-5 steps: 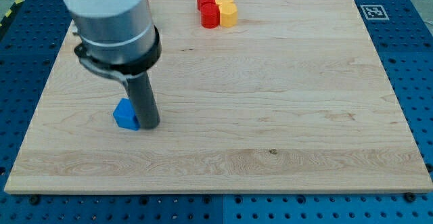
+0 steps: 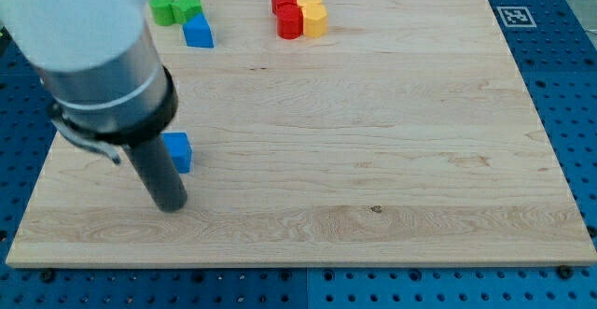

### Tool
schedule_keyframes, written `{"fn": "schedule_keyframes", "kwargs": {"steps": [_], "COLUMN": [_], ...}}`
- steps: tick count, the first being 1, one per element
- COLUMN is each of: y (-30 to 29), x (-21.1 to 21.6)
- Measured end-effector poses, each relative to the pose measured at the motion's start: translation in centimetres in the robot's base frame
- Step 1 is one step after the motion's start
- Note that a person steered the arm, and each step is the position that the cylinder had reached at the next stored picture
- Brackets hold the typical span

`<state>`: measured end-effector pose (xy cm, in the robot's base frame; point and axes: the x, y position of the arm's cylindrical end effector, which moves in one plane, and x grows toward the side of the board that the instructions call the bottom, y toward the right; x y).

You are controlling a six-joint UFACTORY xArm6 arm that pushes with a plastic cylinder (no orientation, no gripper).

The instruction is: Move blue cube upwards

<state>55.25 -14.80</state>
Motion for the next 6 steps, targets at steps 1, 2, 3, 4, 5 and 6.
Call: {"fn": "schedule_keyframes", "kwargs": {"steps": [1,2,3,4,5,6], "y": [0.0,1.2,1.2,0.3,-0.4,-0.4], "x": [-3.8,-4.5,-5.7,-6.1,-6.9,-7.0]}}
